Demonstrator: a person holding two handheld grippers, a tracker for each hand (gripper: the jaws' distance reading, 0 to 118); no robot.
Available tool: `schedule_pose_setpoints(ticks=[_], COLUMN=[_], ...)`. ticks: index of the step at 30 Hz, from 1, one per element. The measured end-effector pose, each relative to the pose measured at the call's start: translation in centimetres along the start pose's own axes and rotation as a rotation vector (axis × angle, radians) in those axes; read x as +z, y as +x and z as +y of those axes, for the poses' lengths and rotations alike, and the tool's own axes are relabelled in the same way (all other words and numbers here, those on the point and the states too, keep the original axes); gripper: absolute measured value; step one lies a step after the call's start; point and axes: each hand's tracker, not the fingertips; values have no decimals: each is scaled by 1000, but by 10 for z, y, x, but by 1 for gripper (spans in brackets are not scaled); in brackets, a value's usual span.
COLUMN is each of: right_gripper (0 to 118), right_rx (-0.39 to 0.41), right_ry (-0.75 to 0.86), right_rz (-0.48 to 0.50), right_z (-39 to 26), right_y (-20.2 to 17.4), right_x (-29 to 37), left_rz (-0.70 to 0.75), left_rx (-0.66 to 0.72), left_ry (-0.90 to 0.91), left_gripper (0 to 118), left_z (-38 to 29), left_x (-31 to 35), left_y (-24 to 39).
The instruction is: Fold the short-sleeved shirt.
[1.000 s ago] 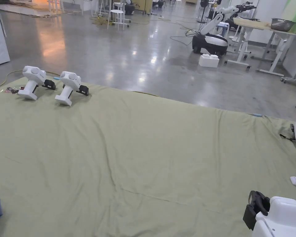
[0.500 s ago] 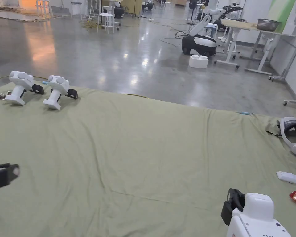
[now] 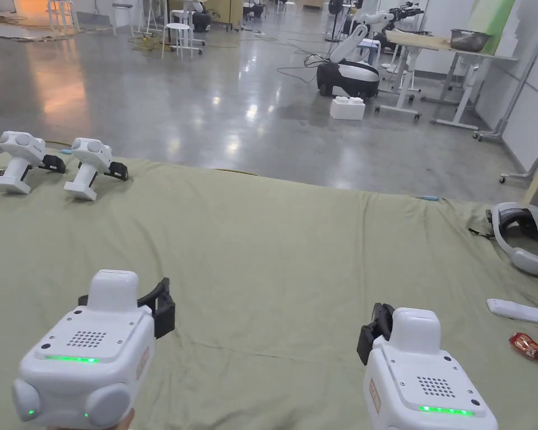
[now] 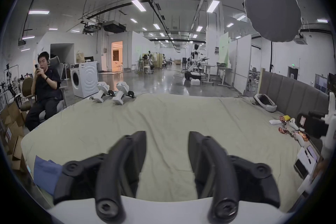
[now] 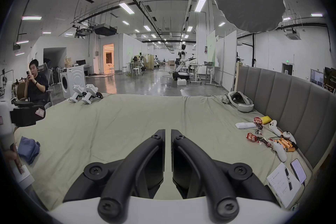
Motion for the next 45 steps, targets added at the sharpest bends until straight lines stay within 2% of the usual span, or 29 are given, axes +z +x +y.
schedule_pose_setpoints(ticks=[1,4,9,16,23,35,45], right_gripper=[9,9,9,9,9,9,11], right_rx=[-1,-9,-31,-5,-14,-17,13], right_ry=[-3,-1,13,35,42,58,69], right_rz=[2,1,5,6,-22,-18,-22], right_z=[-1,-4,-3,-4,-8,-2,-1], right_y=[-1,-4,-8,-9,-3,0,-2], right_x=[-1,0,4,9,10,11,13], left_rz=[4,45,8,18,42,23,34], left_rx=[11,27,38,-57,-60,-89,-88], left_ry=[6,17,28,43,88,126,132], left_gripper=[25,22,12,11,4,4,6], left_z=[0,-1,-3,-2,2,3,6], left_x=[2,4,7,13,16,18,20], left_y=[4,13,19,31,33,39,40])
